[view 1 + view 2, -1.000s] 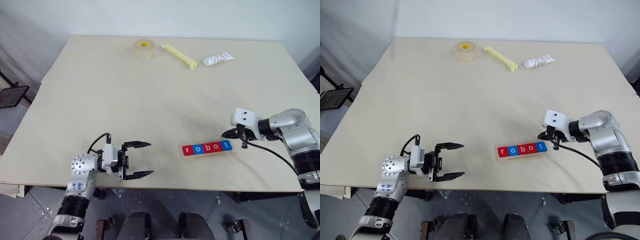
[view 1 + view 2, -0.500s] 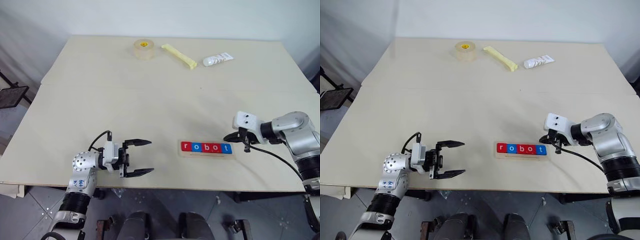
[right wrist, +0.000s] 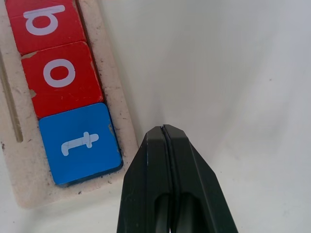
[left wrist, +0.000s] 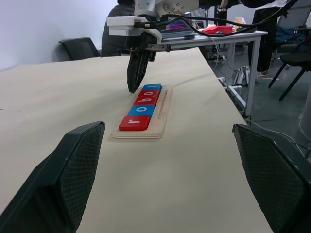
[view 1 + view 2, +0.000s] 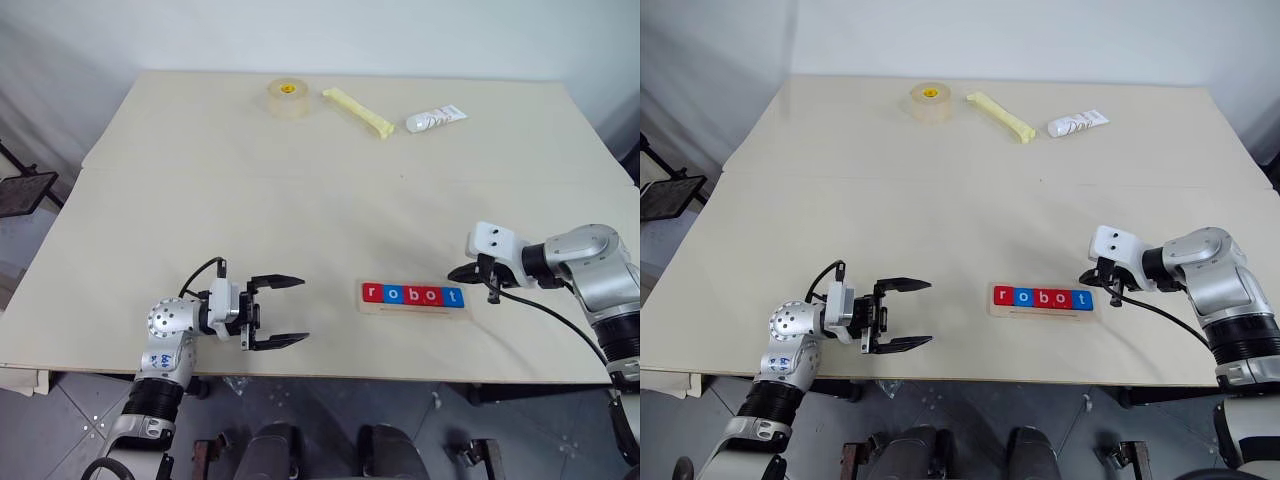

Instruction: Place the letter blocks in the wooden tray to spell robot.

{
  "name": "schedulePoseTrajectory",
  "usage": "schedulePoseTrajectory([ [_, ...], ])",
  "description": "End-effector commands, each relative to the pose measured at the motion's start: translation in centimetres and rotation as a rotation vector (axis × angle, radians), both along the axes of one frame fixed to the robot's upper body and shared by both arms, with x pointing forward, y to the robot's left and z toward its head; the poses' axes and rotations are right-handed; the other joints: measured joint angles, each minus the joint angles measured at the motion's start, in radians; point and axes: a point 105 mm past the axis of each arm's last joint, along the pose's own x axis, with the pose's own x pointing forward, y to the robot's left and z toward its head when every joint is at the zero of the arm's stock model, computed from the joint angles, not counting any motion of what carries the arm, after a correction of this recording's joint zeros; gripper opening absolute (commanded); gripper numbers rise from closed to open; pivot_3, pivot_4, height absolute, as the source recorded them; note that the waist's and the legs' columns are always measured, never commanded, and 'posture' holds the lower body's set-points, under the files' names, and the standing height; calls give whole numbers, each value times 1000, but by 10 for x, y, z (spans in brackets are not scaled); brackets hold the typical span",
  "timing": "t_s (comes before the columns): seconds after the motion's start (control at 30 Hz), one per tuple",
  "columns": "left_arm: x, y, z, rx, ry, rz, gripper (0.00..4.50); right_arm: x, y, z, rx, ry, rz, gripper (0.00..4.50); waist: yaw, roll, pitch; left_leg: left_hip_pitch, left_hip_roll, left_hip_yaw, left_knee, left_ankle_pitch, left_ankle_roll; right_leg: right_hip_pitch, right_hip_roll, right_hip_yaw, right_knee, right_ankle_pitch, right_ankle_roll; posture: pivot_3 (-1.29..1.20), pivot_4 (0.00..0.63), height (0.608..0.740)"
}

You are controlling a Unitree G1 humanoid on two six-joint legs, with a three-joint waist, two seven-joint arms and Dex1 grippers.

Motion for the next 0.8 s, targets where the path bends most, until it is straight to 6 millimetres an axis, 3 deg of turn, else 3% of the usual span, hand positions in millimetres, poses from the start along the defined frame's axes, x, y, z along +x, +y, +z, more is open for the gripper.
schedulePoseTrajectory([
  [0.03,3,4,6,5,-25,10,4500,5,-10,41,54,-172,-54,26,0,0,0,0,0,0,0,0,0,0,0,0,0,0,0,0,150,740],
  [0.13,10,14,15,-18,-13,51,4500,-11,-12,55,141,-219,-10,26,5,0,0,0,0,0,0,0,0,0,0,0,0,0,0,0,150,740],
  [0.23,14,16,20,-20,-7,67,4500,-24,-17,55,199,-222,7,621,8,0,0,-1,0,-3,0,0,0,0,0,-3,0,0,0,0,150,740],
  [0.47,29,30,38,-41,-60,125,4500,-84,-48,42,369,-163,79,2930,27,-1,0,-1,-1,-2,0,0,0,1,0,-3,-1,0,0,0,150,740],
  [0.63,31,34,36,-22,-25,97,4500,-105,-66,32,380,-136,92,4477,23,-1,0,2,-1,0,0,0,0,3,0,-2,-2,0,0,0,150,740],
  [0.8,28,46,34,-9,4,56,4500,-116,-87,38,448,-168,49,4477,22,-1,1,2,0,1,0,0,0,3,0,-3,-3,0,0,0,150,740],
])
